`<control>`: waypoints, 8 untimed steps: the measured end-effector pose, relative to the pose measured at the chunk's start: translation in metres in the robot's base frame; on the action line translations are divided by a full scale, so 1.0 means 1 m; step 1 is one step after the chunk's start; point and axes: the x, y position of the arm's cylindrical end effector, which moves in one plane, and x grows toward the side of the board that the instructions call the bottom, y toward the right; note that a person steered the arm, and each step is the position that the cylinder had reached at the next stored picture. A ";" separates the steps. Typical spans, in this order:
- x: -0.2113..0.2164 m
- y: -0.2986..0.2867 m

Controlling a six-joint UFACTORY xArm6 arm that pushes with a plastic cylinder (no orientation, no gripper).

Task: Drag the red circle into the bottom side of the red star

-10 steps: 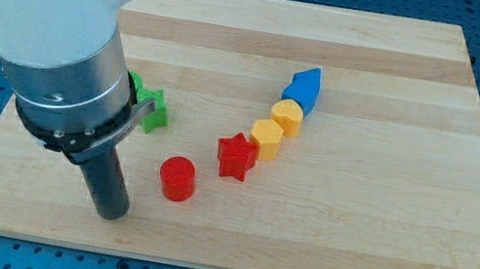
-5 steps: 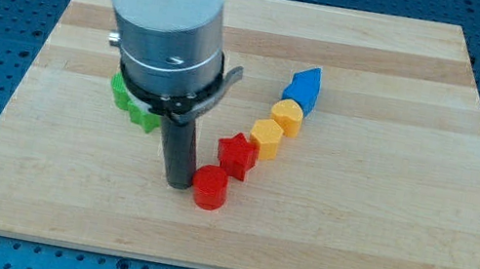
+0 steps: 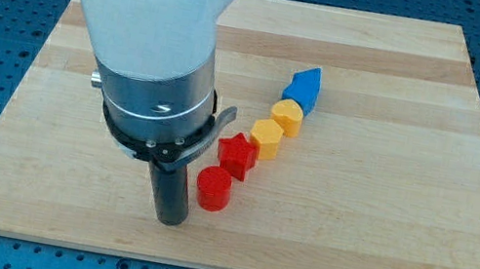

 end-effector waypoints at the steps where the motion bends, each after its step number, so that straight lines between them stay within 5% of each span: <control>1: -0.006 0.000; 3: -0.031 0.002; 5: 0.015 0.001; 8: -0.018 0.016</control>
